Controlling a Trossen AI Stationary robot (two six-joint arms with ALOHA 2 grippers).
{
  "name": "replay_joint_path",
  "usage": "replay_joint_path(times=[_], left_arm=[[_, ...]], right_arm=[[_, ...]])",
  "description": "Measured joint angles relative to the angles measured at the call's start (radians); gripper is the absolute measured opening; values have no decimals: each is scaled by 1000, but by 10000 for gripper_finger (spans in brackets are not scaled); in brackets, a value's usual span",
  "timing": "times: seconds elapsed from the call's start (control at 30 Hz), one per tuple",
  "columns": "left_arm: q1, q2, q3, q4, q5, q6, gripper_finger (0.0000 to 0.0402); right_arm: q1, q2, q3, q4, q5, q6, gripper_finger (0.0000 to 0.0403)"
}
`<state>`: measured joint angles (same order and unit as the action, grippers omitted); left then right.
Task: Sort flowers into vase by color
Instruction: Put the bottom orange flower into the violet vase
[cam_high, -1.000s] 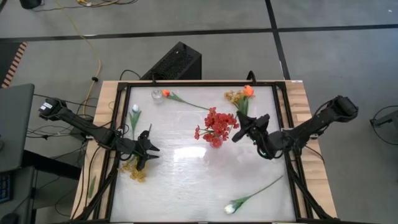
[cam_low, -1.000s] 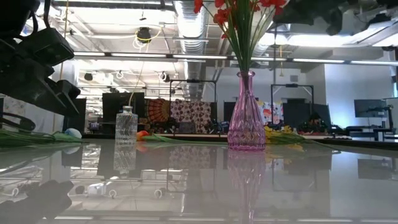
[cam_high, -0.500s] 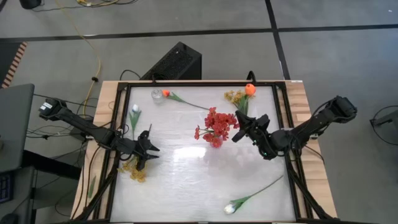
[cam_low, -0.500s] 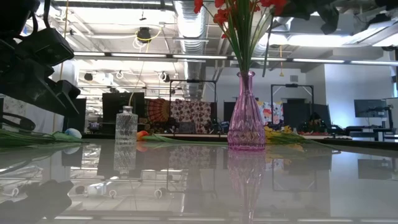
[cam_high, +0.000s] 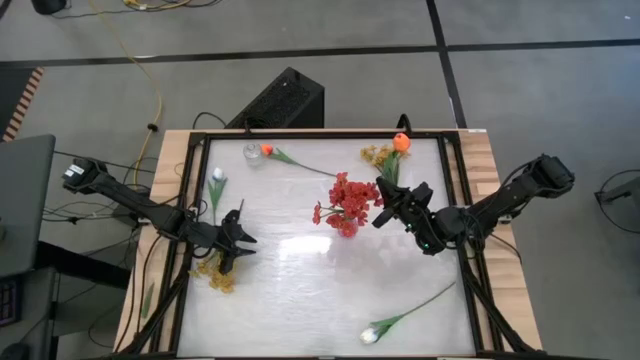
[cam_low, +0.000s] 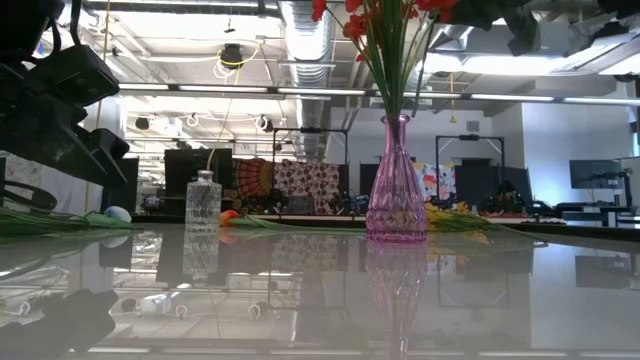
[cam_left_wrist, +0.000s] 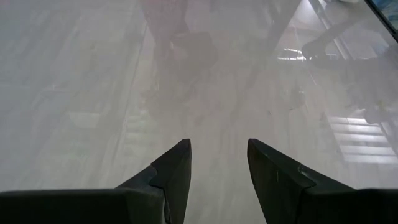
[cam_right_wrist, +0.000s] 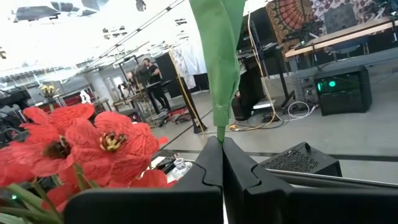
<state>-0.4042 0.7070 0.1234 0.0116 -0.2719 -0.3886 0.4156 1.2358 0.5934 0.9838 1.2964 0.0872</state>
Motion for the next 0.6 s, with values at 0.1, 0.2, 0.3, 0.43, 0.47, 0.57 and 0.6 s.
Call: replay_joint_path(times=[0.1, 0.2, 0.3, 0.43, 0.47, 0.57, 0.6], left_arm=[[0, 0, 0, 0, -2, 1, 146], [0, 0, 0, 0, -2, 1, 146], [0, 0, 0, 0, -2, 2, 146], [0, 0, 0, 0, -2, 2, 146], [0, 0, 0, 0, -2, 2, 146], [0, 0, 0, 0, -2, 2, 146], [0, 0, 0, 0, -2, 2, 146]], right_arm=[[-1, 0, 0, 1, -4, 8, 17], [-10, 0, 0, 4, -16, 13, 17], [-24, 0, 0, 5, -17, 18, 17], [-41, 1, 0, 5, -55, 23, 17], [-46, 5, 0, 7, -65, 31, 17], [-57, 26, 0, 5, -69, 45, 17], [-59, 36, 0, 8, -70, 50, 17]])
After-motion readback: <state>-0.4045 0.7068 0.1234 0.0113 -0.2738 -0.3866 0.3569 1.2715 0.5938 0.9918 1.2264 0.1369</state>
